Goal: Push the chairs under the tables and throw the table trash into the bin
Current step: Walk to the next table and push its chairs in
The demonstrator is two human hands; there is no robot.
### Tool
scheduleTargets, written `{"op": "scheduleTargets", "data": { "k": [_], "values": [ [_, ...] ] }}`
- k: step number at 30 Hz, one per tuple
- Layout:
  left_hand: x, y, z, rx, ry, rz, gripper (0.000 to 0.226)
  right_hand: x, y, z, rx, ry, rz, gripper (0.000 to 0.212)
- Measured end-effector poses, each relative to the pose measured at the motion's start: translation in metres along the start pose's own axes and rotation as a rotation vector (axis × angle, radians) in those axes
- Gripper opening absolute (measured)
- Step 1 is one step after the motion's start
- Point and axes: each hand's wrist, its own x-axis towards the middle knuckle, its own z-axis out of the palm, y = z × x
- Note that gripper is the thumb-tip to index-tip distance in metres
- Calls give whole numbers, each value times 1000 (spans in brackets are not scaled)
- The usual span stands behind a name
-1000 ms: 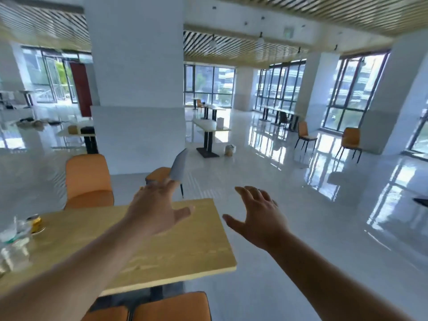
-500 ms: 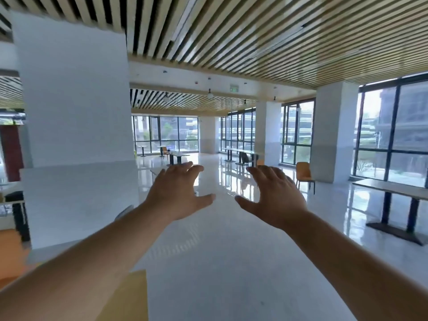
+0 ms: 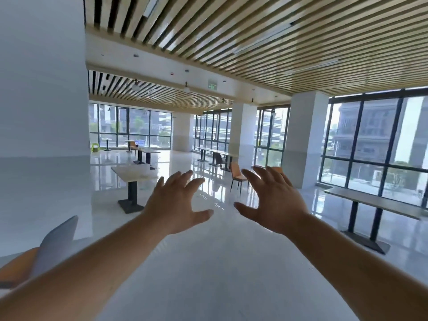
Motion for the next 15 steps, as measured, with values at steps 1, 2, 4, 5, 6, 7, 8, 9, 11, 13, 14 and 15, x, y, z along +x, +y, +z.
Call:
{"op": "scheduleTargets", "data": {
  "k": [1,2,4,5,6,7,8,9,11,13,14,15],
  "values": [
    [20,-12,11,2,-5,-3,107,18,8,10,-27,-12,4,96],
    [40,-25,20,-8,-5,-16,107,36,16,19,-46,-14,8,96],
    [75,-46,41,-54,-5,-55,104,70,28,38,-57,-6,28,95],
    [89,-55,52,-81,-6,-75,103,85,31,50,-49,-5,38,94],
    [102,-64,65,-97,-10,-87,102,100,33,64,-40,-6,38,93],
    [115,-73,78,-96,-17,-89,102,116,34,79,-34,-12,26,92],
    [127,-83,92,-80,-23,-84,102,132,34,96,-32,-19,6,90],
    [139,-94,105,-60,-26,-77,102,149,33,114,-28,-25,-16,89],
    [162,-120,134,-32,-33,-83,99,185,29,155,-3,-29,-56,87],
    [187,-150,163,-15,-42,-120,95,227,23,199,24,-37,-95,85],
    [199,-167,177,-1,-49,-142,93,249,19,222,39,-48,-116,84],
    [210,-183,191,17,-58,-164,92,271,15,247,59,-66,-140,84]
  ]
}}
